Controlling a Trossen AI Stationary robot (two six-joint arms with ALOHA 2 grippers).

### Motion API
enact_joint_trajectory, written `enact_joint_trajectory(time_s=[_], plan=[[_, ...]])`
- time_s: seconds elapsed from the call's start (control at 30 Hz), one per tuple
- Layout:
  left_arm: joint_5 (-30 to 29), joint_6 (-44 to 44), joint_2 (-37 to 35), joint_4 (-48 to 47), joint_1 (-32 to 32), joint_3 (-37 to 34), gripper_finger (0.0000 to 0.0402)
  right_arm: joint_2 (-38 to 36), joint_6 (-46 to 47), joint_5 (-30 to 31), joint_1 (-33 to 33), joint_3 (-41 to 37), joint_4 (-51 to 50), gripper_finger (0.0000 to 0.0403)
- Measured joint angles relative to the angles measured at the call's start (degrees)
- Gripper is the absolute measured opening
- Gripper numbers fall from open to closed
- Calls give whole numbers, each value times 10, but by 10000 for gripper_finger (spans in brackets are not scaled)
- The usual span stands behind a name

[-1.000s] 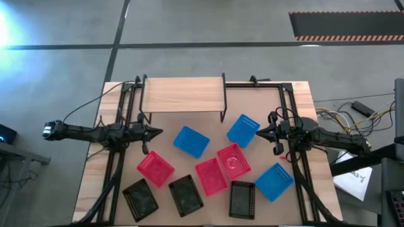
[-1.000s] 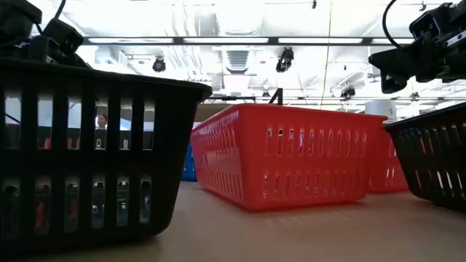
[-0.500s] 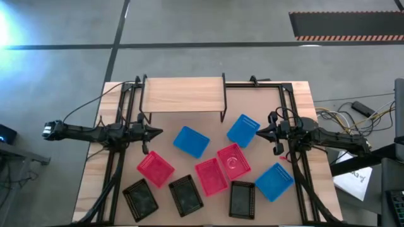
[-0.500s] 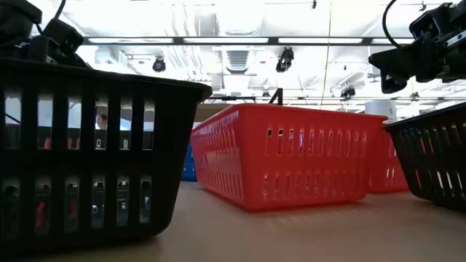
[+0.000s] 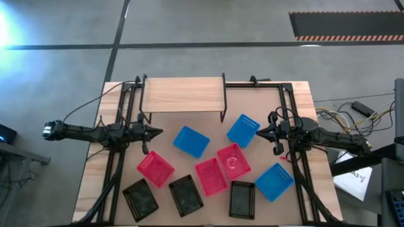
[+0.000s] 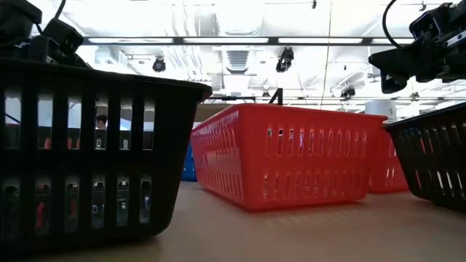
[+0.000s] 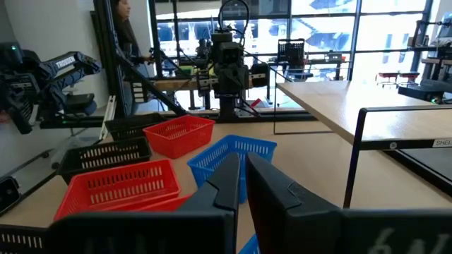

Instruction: Stack baskets on shelf by color

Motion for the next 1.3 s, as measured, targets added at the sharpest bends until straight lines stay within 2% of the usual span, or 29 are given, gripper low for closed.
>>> enact_joint_trajectory(time_s=[0.27, 0.5, 0.63, 0.7, 0.83, 0.97, 1.1, 1.3], plan=[[0, 3, 0, 21, 0, 0, 0, 0, 0, 0, 0, 0, 0, 18], [0, -86, 1, 261, 0, 0, 0, 0, 0, 0, 0, 0, 0, 18], [0, -89, 1, 399, 0, 0, 0, 0, 0, 0, 0, 0, 0, 18], [8, -84, 2, 423, 0, 0, 0, 0, 0, 0, 0, 0, 0, 18], [47, -84, 38, 314, -1, 30, 0, 0, 0, 0, 0, 0, 0, 18], [50, -95, 126, 203, -7, 97, 0, 0, 0, 0, 0, 0, 0, 18], [78, -86, 235, 71, -22, 192, 0, 0, 0, 0, 0, 0, 0, 18], [85, -38, 398, -233, -44, 372, 0, 0, 0, 0, 0, 0, 0, 18]])
